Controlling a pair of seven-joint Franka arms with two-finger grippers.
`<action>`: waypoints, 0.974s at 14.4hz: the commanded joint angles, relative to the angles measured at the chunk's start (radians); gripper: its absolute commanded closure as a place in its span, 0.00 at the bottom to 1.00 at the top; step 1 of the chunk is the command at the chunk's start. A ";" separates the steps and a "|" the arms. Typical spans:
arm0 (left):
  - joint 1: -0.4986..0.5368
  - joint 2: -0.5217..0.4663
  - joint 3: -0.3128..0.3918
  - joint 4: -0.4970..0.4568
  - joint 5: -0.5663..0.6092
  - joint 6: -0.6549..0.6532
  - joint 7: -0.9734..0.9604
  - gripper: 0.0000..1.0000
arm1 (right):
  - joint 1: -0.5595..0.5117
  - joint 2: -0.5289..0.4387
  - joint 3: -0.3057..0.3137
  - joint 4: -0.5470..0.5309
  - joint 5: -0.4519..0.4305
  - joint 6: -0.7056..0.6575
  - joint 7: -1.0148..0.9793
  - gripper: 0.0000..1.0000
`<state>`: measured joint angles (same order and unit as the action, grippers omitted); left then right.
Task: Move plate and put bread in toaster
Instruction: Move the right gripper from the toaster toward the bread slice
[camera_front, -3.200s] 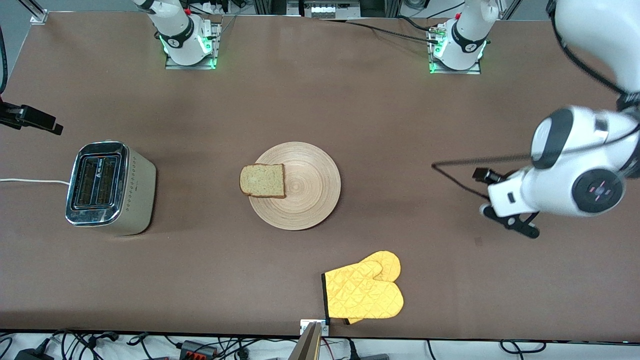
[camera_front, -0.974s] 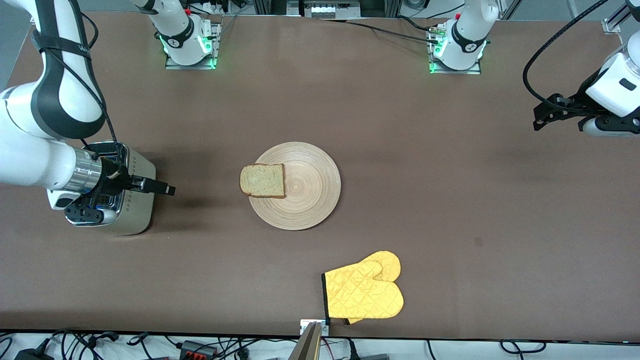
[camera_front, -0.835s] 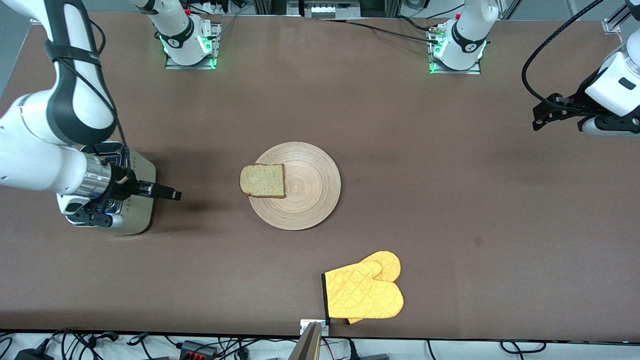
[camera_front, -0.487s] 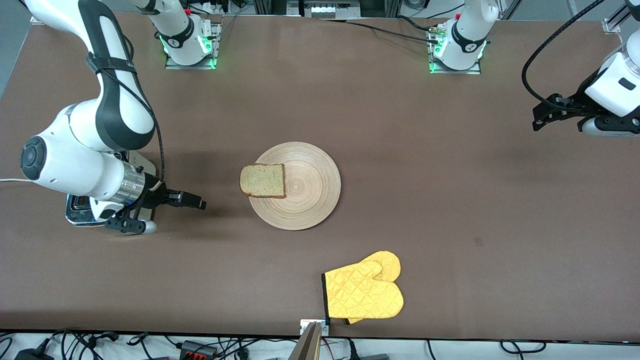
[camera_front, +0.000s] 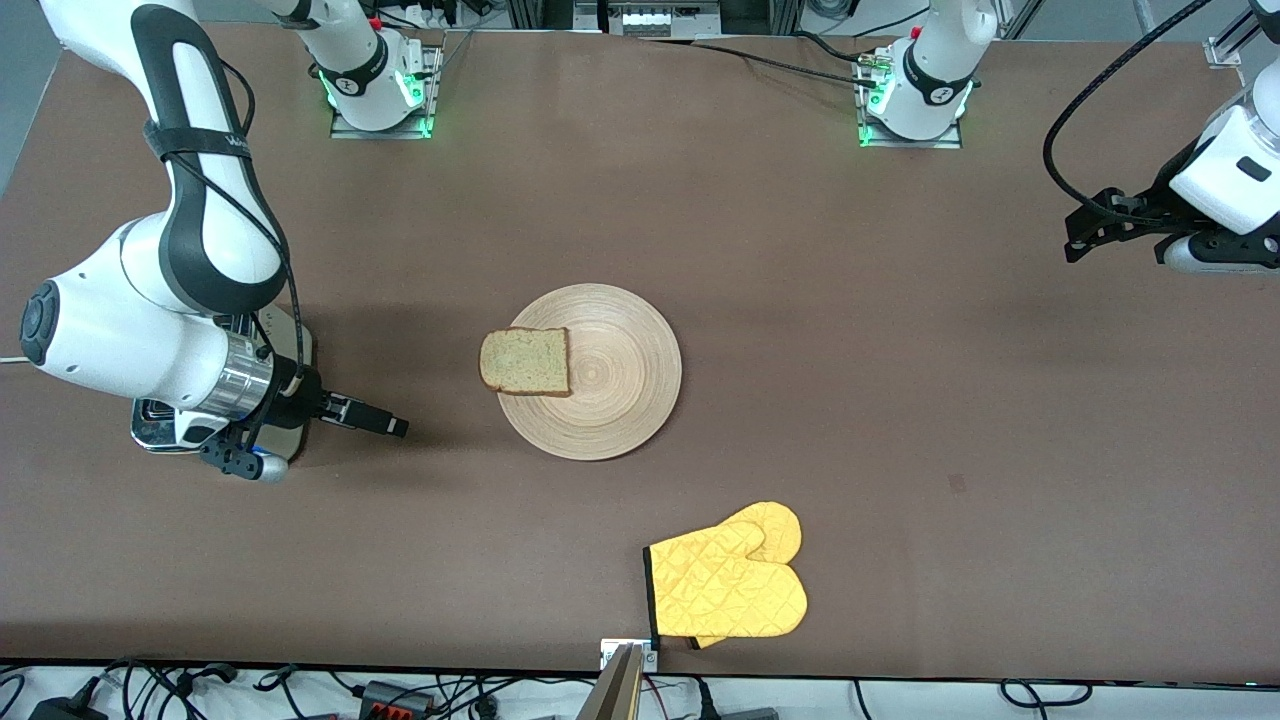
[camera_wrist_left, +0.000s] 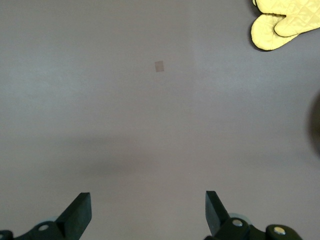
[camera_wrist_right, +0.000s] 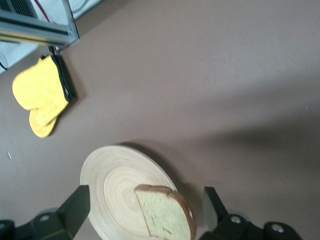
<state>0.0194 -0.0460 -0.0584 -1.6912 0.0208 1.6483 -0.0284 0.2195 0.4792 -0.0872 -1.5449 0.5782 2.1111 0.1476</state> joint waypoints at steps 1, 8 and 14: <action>0.004 0.014 -0.004 0.028 -0.010 -0.010 -0.007 0.00 | 0.043 0.006 0.004 -0.045 -0.046 0.152 -0.025 0.00; 0.004 0.014 -0.004 0.028 -0.010 -0.009 -0.007 0.00 | 0.055 -0.017 0.035 -0.202 -0.038 0.247 -0.205 0.00; 0.004 0.014 -0.004 0.028 -0.010 -0.010 -0.007 0.00 | 0.051 -0.010 0.034 -0.196 -0.041 0.145 -0.267 0.00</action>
<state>0.0194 -0.0451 -0.0584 -1.6907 0.0208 1.6484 -0.0290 0.2771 0.4897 -0.0582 -1.7213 0.5459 2.2753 -0.0742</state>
